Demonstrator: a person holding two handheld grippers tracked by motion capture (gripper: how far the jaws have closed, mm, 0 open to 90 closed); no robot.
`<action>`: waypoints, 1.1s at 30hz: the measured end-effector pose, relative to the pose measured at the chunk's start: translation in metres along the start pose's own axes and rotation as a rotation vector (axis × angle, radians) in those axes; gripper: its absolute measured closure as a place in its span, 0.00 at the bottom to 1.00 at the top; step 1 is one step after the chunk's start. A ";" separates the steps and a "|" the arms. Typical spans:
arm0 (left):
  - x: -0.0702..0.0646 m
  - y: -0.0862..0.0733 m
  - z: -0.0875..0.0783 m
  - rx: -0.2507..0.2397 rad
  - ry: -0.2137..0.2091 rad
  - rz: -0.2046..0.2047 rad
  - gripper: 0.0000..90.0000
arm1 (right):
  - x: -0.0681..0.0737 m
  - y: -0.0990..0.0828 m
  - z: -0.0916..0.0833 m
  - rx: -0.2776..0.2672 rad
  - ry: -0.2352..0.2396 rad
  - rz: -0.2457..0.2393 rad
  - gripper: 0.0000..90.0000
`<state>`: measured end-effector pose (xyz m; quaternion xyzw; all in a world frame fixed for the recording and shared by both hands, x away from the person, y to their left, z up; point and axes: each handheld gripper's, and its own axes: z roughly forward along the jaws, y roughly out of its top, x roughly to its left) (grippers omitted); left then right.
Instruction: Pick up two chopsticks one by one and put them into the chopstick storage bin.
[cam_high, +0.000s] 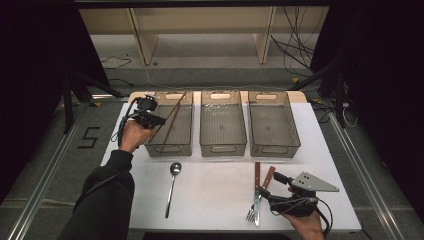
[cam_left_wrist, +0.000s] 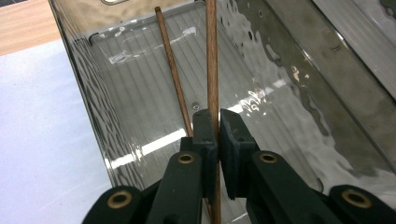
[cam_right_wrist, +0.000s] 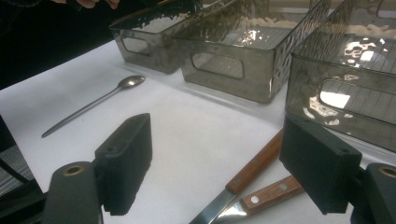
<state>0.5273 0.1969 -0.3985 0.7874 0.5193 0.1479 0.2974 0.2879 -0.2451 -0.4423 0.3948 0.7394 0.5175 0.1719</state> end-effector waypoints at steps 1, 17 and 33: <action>0.000 -0.001 0.002 -0.007 0.008 0.008 0.94 | 0.000 0.000 0.000 0.000 0.000 -0.001 0.29; -0.015 0.001 -0.006 0.015 -0.033 -0.027 0.41 | 0.000 0.000 0.000 0.001 0.000 -0.001 0.29; -0.038 -0.024 -0.040 0.002 -0.062 -0.072 0.26 | 0.001 0.000 0.000 0.001 0.000 -0.001 0.29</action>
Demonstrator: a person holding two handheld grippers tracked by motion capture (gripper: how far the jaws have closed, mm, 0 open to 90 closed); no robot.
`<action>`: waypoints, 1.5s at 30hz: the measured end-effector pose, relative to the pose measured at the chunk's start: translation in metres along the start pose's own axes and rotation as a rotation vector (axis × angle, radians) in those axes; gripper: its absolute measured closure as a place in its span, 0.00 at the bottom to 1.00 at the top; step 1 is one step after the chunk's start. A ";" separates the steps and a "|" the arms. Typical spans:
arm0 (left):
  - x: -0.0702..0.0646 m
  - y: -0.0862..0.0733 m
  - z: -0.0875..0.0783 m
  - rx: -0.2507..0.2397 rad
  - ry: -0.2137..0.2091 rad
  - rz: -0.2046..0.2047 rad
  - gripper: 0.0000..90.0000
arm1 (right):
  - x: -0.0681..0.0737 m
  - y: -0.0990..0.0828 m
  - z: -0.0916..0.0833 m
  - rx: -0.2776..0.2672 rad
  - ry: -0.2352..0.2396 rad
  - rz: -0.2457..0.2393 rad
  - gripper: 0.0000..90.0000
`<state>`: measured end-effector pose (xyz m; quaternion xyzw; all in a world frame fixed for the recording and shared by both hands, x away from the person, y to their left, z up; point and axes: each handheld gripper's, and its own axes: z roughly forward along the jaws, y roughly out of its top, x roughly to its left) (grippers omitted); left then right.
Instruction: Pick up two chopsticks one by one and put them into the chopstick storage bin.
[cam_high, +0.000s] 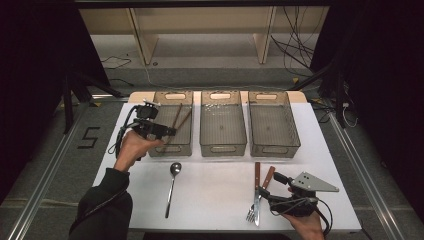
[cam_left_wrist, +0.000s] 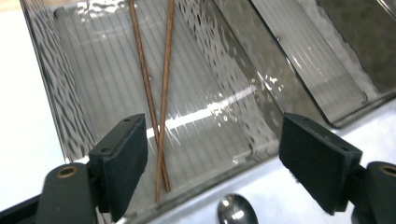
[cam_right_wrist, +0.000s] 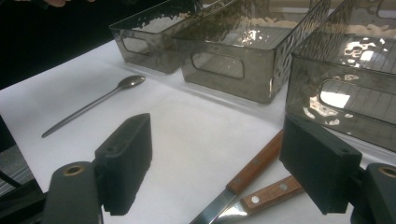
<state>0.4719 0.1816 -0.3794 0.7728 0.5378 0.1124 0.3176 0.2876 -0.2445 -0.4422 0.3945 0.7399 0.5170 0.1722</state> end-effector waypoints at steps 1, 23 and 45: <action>0.000 0.000 0.000 0.000 0.000 0.000 0.26 | 0.000 0.000 0.000 0.000 0.000 -0.001 0.29; -0.043 -0.068 -0.010 -0.023 -0.104 0.116 0.24 | 0.000 0.000 0.001 0.001 0.001 -0.001 0.29; -0.063 -0.121 -0.002 -0.034 -0.217 0.181 0.23 | -0.002 -0.001 0.000 0.000 -0.002 0.008 0.29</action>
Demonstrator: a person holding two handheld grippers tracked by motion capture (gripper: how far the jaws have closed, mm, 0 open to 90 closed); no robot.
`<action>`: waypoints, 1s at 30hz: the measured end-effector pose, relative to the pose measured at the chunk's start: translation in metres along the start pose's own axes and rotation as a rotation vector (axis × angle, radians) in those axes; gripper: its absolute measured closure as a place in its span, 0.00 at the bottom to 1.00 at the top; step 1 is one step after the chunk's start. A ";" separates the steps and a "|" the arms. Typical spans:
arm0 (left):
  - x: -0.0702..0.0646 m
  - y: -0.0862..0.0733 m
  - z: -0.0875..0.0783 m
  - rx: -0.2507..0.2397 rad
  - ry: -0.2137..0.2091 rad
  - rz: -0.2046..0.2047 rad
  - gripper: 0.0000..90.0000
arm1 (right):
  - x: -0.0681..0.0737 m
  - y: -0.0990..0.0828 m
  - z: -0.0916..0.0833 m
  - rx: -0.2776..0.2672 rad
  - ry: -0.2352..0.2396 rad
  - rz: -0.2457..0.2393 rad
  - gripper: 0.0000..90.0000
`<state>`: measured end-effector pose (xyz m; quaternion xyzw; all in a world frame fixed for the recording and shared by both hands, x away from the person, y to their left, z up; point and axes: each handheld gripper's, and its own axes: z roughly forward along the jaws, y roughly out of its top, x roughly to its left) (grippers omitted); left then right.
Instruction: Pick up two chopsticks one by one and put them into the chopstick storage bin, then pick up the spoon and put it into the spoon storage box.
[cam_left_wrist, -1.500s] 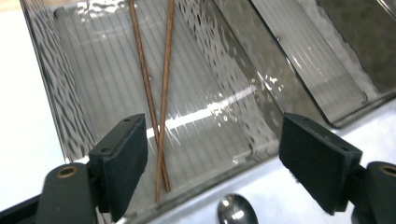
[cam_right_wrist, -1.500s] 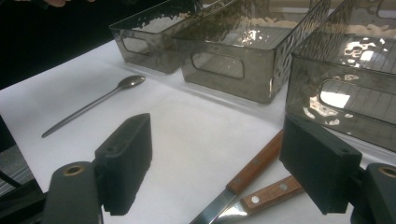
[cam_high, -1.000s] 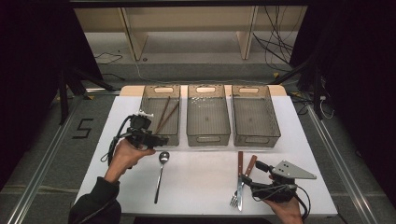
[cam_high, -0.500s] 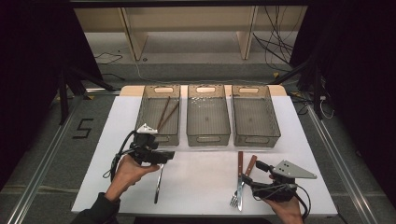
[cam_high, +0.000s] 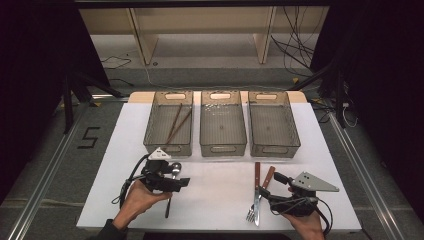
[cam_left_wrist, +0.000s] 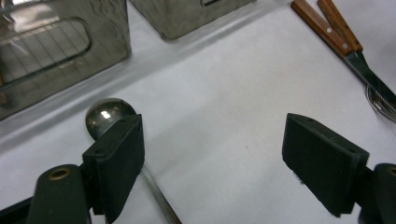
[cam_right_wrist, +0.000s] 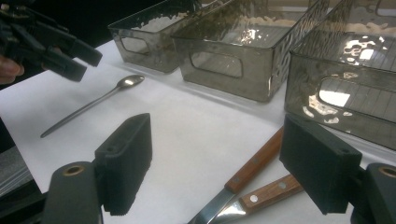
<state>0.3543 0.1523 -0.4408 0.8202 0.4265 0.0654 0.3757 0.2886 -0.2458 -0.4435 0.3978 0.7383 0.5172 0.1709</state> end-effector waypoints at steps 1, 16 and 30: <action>-0.001 -0.001 0.001 0.005 0.000 0.003 0.23 | 0.000 0.000 0.000 0.000 0.000 0.001 0.29; -0.017 -0.017 0.010 0.065 -0.033 0.048 0.43 | -0.001 0.000 0.001 0.002 0.002 -0.003 0.29; -0.012 -0.031 0.014 0.204 0.001 0.109 0.99 | 0.002 0.001 0.000 0.000 -0.002 -0.011 0.29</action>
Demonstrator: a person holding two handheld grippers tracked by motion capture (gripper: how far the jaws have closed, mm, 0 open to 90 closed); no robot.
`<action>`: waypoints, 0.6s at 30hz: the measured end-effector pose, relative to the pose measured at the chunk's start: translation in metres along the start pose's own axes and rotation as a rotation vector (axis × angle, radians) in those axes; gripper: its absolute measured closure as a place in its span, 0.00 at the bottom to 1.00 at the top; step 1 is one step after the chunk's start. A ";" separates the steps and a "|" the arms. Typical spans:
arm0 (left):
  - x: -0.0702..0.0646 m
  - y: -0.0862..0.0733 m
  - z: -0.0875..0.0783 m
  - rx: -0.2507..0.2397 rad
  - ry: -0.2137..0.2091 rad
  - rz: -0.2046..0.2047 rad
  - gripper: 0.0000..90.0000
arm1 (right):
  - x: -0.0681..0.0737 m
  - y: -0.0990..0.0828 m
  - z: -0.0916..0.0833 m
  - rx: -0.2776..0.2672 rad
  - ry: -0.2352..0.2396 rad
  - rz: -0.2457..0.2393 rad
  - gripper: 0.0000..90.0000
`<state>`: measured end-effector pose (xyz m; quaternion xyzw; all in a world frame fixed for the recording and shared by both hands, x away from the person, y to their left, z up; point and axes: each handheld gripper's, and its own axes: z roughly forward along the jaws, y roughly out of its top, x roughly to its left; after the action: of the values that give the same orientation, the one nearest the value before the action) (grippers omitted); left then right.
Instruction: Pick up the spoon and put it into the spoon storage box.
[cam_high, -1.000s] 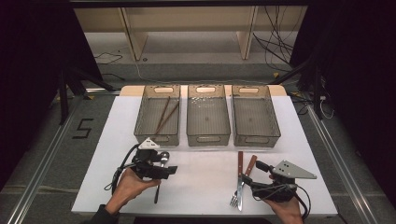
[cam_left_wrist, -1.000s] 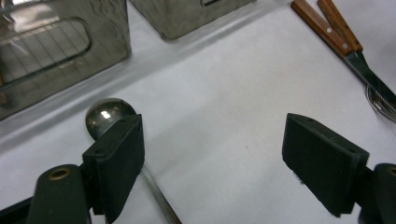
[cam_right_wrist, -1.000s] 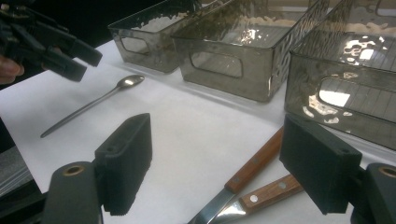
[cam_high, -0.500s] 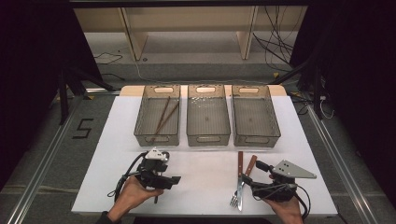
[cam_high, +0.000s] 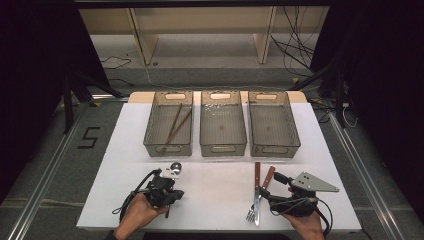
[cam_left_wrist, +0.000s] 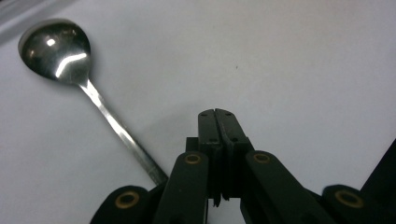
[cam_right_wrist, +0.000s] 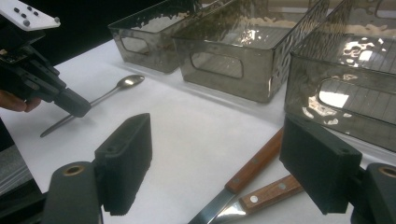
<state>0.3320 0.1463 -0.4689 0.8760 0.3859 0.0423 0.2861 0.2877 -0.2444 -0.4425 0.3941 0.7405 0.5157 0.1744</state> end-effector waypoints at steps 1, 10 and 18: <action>0.000 0.000 0.000 0.000 0.000 0.000 0.99 | 0.000 0.000 0.000 0.002 0.000 -0.002 0.29; 0.009 -0.006 0.000 0.080 0.019 -0.008 0.99 | 0.001 0.000 0.000 0.003 0.001 -0.003 0.29; 0.026 -0.009 -0.008 0.125 0.066 -0.023 0.99 | 0.001 0.000 0.000 0.003 -0.001 -0.003 0.29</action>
<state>0.3420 0.1730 -0.4708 0.8857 0.4072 0.0439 0.2185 0.2873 -0.2436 -0.4420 0.3936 0.7418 0.5141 0.1748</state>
